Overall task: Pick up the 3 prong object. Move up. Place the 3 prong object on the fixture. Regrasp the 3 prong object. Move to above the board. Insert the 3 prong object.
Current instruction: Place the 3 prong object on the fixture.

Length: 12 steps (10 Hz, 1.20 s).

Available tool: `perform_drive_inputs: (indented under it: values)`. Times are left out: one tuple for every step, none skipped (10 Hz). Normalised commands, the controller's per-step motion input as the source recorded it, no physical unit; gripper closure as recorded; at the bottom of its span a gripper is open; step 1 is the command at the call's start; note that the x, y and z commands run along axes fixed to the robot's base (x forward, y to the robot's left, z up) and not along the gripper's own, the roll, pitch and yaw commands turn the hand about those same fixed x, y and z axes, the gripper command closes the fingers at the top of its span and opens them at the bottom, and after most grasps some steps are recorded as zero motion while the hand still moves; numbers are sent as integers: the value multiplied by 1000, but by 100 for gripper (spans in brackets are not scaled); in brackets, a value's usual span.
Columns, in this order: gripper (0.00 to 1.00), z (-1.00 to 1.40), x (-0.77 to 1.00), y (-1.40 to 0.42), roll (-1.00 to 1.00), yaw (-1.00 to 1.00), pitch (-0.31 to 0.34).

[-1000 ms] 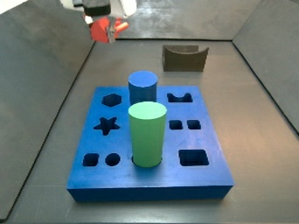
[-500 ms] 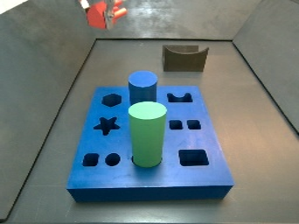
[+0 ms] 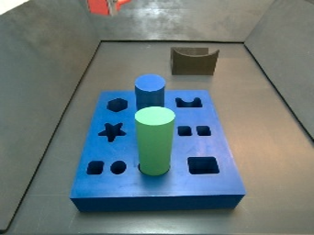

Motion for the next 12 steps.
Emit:
perform_drive_inputs:
  values:
    - [100, -236, 1000, 149, -27, 1000, 231]
    - [100, -274, 1000, 148, -24, 1000, 243]
    - [100, -255, 1000, 133, -8, 1000, 258]
    - [100, -220, 1000, 118, 25, 1000, 275]
    - [100, -206, 1000, 113, 51, 804, 254]
    - [100, -184, 1000, 104, 81, 486, 206]
    - [100, -175, 1000, 100, 93, 366, 187]
    - [100, -159, 1000, 92, 107, 203, 158]
    - [100, -149, 1000, 87, 116, 134, 143]
    - [100, -136, 1000, 77, 127, 82, 127]
    - [100, -130, 1000, 74, 130, 67, 122]
    - [100, -119, 1000, 66, 136, 51, 113]
